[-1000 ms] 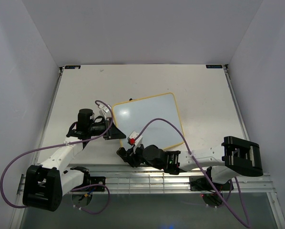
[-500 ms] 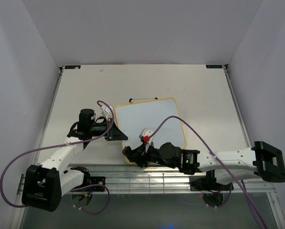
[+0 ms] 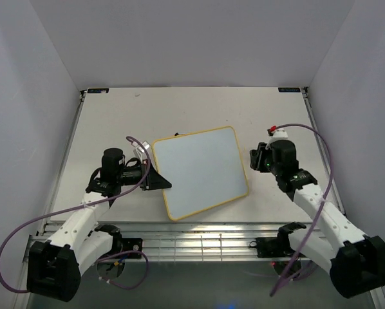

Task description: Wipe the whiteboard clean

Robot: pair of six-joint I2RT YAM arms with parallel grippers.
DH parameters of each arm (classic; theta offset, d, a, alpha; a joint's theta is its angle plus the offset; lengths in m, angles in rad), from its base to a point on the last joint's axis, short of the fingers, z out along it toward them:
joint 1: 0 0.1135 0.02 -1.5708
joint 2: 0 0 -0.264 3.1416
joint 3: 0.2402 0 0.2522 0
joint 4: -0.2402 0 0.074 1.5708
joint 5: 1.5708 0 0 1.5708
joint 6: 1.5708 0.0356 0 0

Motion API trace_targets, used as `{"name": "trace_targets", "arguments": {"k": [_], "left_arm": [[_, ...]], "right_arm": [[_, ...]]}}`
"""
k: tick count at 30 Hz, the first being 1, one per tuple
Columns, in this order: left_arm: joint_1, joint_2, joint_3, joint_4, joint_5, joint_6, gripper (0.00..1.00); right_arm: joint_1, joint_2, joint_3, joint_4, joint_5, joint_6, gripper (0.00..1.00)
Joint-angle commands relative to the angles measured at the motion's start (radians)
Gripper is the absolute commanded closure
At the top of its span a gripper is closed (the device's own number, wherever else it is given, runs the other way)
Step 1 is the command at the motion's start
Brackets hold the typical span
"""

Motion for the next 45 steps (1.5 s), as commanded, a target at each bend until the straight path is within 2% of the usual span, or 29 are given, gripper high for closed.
{"name": "trace_targets", "arguments": {"k": [1, 2, 6, 8, 11, 12, 13, 18, 21, 23, 24, 30, 35, 38, 40, 41, 42, 45], "left_arm": [[-0.003, -0.096, 0.058, 0.117, 0.039, -0.005, 1.00], [-0.003, -0.121, 0.058, 0.120, 0.033, -0.010, 1.00], [-0.003, -0.152, 0.048, 0.177, 0.062, -0.045, 1.00], [-0.003, -0.158, 0.050, 0.185, 0.053, -0.056, 1.00], [-0.003, -0.171, 0.059, 0.186, 0.047, -0.045, 1.00], [-0.003, -0.179, 0.062, 0.185, 0.041, -0.040, 1.00], [-0.003, -0.196, 0.070, 0.170, 0.012, -0.027, 1.00], [-0.003, -0.204, 0.148, 0.074, -0.066, 0.039, 1.00], [-0.003, -0.176, 0.191, 0.054, -0.099, 0.065, 1.00], [-0.003, -0.146, 0.223, 0.059, -0.097, 0.078, 1.00], [-0.004, -0.135, 0.232, 0.071, -0.096, 0.084, 1.00], [0.000, 0.021, 0.334, 0.120, -0.041, 0.156, 1.00], [0.040, 0.196, 0.462, 0.211, 0.090, 0.223, 1.00], [0.096, 0.307, 0.538, 0.263, 0.169, 0.283, 1.00], [0.133, 0.406, 0.580, 0.275, 0.289, 0.331, 1.00], [0.150, 0.434, 0.616, 0.269, 0.305, 0.401, 1.00], [0.157, 0.460, 0.627, 0.268, 0.318, 0.430, 1.00], [0.178, 0.554, 0.677, 0.272, 0.363, 0.532, 1.00]], "right_arm": [[-0.251, 0.103, 0.029, -0.166, -0.186, -0.063, 0.91], [-0.268, 0.124, 0.046, -0.160, -0.206, -0.069, 0.91], [-0.292, 0.291, 0.117, -0.160, -0.090, -0.100, 0.91], [-0.313, 0.348, 0.137, -0.161, -0.083, -0.114, 0.91], [-0.333, 0.433, 0.163, -0.158, -0.090, -0.120, 0.78], [-0.335, 0.459, 0.169, -0.157, -0.087, -0.118, 0.70], [-0.335, 0.468, 0.169, -0.155, -0.087, -0.118, 0.58], [-0.335, 0.476, 0.160, -0.146, -0.091, -0.106, 0.46], [-0.335, 0.465, 0.155, -0.146, -0.084, -0.102, 0.44], [-0.335, 0.459, 0.152, -0.147, -0.082, -0.100, 0.38], [-0.335, 0.451, 0.151, -0.147, -0.082, -0.099, 0.36], [-0.335, 0.393, 0.145, -0.167, -0.073, -0.086, 0.34], [-0.333, 0.281, 0.141, -0.198, -0.076, -0.075, 0.33], [-0.330, 0.160, 0.128, -0.209, -0.071, -0.085, 0.27], [-0.332, 0.054, 0.112, -0.209, -0.086, -0.092, 0.11], [-0.332, 0.024, 0.111, -0.210, -0.106, -0.097, 0.06], [-0.330, -0.037, 0.111, -0.213, -0.116, -0.103, 0.10], [-0.328, -0.136, 0.118, -0.232, -0.180, -0.114, 0.10]]}}
